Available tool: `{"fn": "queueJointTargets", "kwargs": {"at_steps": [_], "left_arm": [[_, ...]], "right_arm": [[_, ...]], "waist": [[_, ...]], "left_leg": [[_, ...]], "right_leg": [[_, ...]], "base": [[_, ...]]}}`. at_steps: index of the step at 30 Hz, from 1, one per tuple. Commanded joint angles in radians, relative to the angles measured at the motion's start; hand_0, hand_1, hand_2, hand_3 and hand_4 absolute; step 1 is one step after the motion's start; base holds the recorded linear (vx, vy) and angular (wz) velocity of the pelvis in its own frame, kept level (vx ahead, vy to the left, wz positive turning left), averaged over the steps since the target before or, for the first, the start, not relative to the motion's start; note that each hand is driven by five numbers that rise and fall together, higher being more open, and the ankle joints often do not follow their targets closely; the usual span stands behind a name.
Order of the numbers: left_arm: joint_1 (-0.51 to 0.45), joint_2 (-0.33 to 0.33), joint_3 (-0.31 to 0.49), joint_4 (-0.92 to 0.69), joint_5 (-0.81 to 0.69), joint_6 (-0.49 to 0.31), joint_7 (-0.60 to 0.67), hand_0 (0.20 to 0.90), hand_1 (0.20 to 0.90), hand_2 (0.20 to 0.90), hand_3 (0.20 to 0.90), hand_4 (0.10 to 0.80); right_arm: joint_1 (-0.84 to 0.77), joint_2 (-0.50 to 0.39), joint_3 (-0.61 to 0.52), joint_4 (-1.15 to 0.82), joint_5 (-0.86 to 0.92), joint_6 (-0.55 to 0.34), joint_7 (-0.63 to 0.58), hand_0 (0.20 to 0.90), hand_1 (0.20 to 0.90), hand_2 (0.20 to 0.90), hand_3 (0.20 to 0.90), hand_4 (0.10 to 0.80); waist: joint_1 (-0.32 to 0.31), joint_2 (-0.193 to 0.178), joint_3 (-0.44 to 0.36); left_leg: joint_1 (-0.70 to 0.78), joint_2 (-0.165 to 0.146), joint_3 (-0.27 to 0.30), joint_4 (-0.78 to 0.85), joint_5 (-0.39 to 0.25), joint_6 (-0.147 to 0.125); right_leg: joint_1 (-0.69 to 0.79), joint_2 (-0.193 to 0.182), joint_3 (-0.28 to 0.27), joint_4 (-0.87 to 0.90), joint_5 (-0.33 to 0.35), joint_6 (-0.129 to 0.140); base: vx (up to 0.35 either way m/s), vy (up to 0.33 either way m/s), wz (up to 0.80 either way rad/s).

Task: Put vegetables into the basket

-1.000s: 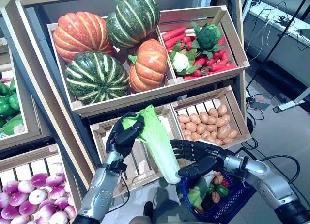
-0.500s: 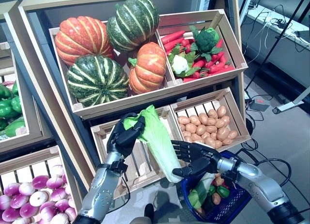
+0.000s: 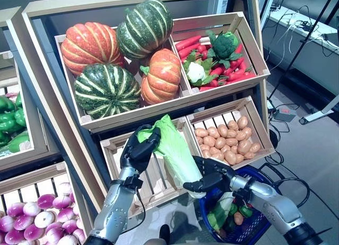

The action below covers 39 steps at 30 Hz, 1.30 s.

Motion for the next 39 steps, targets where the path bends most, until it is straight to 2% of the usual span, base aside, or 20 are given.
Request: {"fn": "queueJointTargets", "kwargs": {"at_steps": [1,2,3,4,20,21,22,23,29,35,39], "left_arm": [[-0.146,-0.016,0.012,-0.108,-0.030,-0.094,-0.051,0.300,0.300,0.300,0.300,0.400],[-0.144,-0.017,0.007,-0.109,-0.028,-0.091,-0.055,0.300,0.300,0.300,0.300,0.400],[-0.142,-0.017,0.005,-0.109,-0.025,-0.090,-0.058,0.300,0.300,0.300,0.300,0.400],[-0.141,-0.016,0.003,-0.111,-0.023,-0.087,-0.061,0.300,0.300,0.300,0.300,0.400],[-0.134,0.002,0.002,-0.122,0.004,-0.061,-0.096,0.300,0.300,0.300,0.300,0.400],[-0.133,0.003,0.002,-0.123,0.007,-0.058,-0.093,0.474,0.474,0.474,0.474,0.516],[-0.132,0.003,0.002,-0.124,0.008,-0.056,-0.091,0.594,0.594,0.594,0.594,0.596],[-0.129,0.007,0.006,-0.124,0.004,-0.053,-0.085,0.900,0.900,0.900,0.900,0.800],[-0.110,0.013,0.032,-0.128,0.019,-0.040,-0.081,0.900,0.900,0.900,0.900,0.800],[-0.052,0.022,0.100,-0.140,0.024,-0.002,-0.096,0.900,0.900,0.900,0.900,0.800],[-0.021,0.025,0.165,-0.135,0.031,0.015,-0.116,0.900,0.900,0.900,0.900,0.800]], "right_arm": [[-0.057,0.041,0.017,-0.017,0.091,-0.040,-0.016,0.900,0.900,0.900,0.900,0.800],[-0.059,0.044,0.022,-0.008,0.095,-0.036,-0.007,0.900,0.900,0.900,0.900,0.800],[-0.058,0.046,0.024,-0.007,0.093,-0.037,-0.005,0.498,0.498,0.498,0.498,0.532],[-0.057,0.048,0.024,-0.008,0.094,-0.035,0.002,0.300,0.300,0.300,0.300,0.400],[-0.041,0.042,0.013,-0.016,0.094,-0.038,-0.016,0.300,0.300,0.300,0.300,0.400],[-0.037,0.044,0.008,-0.019,0.106,-0.048,-0.030,0.300,0.300,0.300,0.300,0.400],[-0.035,0.045,0.006,-0.020,0.110,-0.050,-0.036,0.300,0.300,0.300,0.300,0.400],[-0.029,0.047,-0.007,-0.018,0.125,-0.068,-0.055,0.300,0.300,0.300,0.300,0.400],[0.002,0.045,-0.078,-0.022,0.201,-0.151,-0.119,0.300,0.300,0.300,0.300,0.400],[0.082,0.058,-0.202,-0.043,0.268,-0.253,-0.149,0.300,0.300,0.300,0.300,0.400],[0.130,0.093,-0.323,-0.034,0.344,-0.374,-0.184,0.300,0.300,0.300,0.300,0.400]], "waist": [[0.008,-0.026,-0.059],[0.009,-0.026,-0.061],[0.009,-0.026,-0.061],[0.010,-0.026,-0.062],[0.007,-0.024,-0.063],[0.006,-0.024,-0.063],[0.006,-0.024,-0.063],[0.004,-0.024,-0.061],[-0.003,-0.023,-0.055],[-0.020,-0.024,-0.058],[-0.034,-0.019,-0.047]], "left_leg": [[0.080,0.013,0.022,0.001,-0.151,-0.034],[0.081,0.013,0.023,0.001,-0.151,-0.034],[0.081,0.013,0.023,0.001,-0.151,-0.034],[0.081,0.013,0.022,0.001,-0.151,-0.033],[0.083,0.013,0.023,0.001,-0.151,-0.032],[0.083,0.013,0.023,0.001,-0.151,-0.032],[0.083,0.013,0.024,0.001,-0.151,-0.032],[0.084,0.014,0.027,0.001,-0.151,-0.032],[0.087,0.014,0.032,0.001,-0.153,-0.029],[0.086,0.016,0.043,0.001,-0.155,-0.027],[0.072,0.016,0.053,0.001,-0.150,-0.024]], "right_leg": [[-0.051,-0.051,0.034,-0.052,0.122,0.023],[-0.050,-0.051,0.033,-0.052,0.121,0.023],[-0.050,-0.051,0.033,-0.052,0.121,0.023],[-0.050,-0.051,0.032,-0.052,0.121,0.023],[-0.050,-0.049,0.038,-0.052,0.121,0.022],[-0.050,-0.048,0.039,-0.052,0.122,0.022],[-0.050,-0.047,0.040,-0.052,0.122,0.022],[-0.051,-0.046,0.042,-0.052,0.123,0.023],[-0.053,-0.039,0.054,-0.052,0.122,0.021],[-0.061,-0.031,0.068,-0.052,0.124,0.021],[-0.078,-0.025,0.082,-0.052,0.128,0.021]], "base": [[0.000,0.000,0.00],[0.000,0.000,0.00],[0.000,0.000,0.00],[0.000,0.000,0.00],[0.000,0.000,0.00],[0.000,0.000,0.00],[0.000,0.000,0.00],[0.000,0.000,0.00],[0.000,0.000,0.00],[-0.007,-0.024,-0.04],[-0.049,-0.043,-0.13]]}}
